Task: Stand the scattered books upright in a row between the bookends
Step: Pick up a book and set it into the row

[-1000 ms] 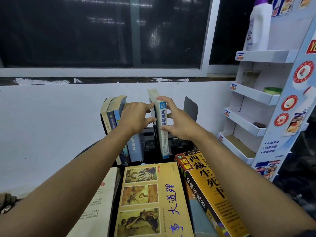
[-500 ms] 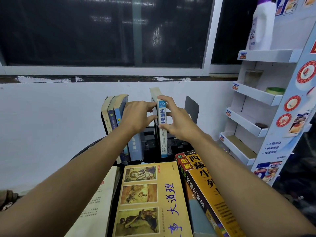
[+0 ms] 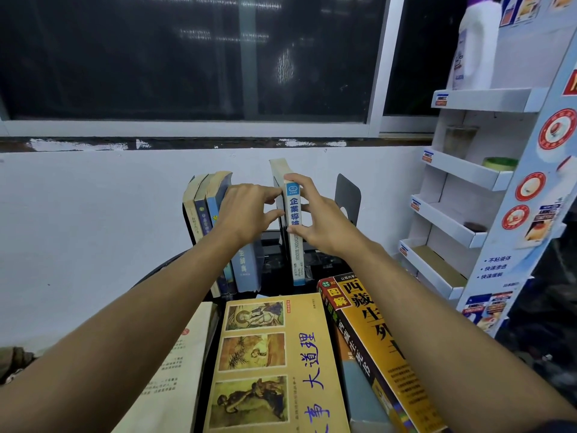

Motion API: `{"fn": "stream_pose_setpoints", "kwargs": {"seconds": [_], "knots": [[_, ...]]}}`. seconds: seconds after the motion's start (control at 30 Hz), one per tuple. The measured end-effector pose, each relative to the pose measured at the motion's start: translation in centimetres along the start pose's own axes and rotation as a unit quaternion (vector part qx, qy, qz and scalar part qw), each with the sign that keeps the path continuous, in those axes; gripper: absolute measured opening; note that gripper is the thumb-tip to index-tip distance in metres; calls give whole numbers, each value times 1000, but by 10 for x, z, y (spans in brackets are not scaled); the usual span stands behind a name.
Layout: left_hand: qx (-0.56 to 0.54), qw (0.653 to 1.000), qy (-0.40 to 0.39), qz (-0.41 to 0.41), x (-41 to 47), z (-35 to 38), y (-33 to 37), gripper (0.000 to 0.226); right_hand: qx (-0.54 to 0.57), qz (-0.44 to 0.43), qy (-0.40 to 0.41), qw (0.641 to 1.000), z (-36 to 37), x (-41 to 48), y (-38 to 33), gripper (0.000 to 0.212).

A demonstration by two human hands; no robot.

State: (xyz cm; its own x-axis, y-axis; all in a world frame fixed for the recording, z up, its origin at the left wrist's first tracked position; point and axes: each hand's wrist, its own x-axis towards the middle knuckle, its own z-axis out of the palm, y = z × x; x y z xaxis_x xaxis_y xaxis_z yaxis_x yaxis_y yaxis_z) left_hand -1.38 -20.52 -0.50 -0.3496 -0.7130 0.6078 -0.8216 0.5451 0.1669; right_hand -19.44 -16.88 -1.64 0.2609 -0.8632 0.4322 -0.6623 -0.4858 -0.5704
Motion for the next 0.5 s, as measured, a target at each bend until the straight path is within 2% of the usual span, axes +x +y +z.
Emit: {"fn": "stream_pose_setpoints", "kwargs": {"seconds": [0.2,0.33,0.5], "knots": [[-10,999,-41,17,-10,-13,-2,52,4,-2,-29,1000,-1,-5,-5,102],[-43,998,-45,11,-29,-33,-4,50,-8,-4,-32,999,2,-17,-15,109],[-77,996,-55,-7,-74,-63,-6,50,-48,-17,-3,999,7,-43,-35,104]]}}
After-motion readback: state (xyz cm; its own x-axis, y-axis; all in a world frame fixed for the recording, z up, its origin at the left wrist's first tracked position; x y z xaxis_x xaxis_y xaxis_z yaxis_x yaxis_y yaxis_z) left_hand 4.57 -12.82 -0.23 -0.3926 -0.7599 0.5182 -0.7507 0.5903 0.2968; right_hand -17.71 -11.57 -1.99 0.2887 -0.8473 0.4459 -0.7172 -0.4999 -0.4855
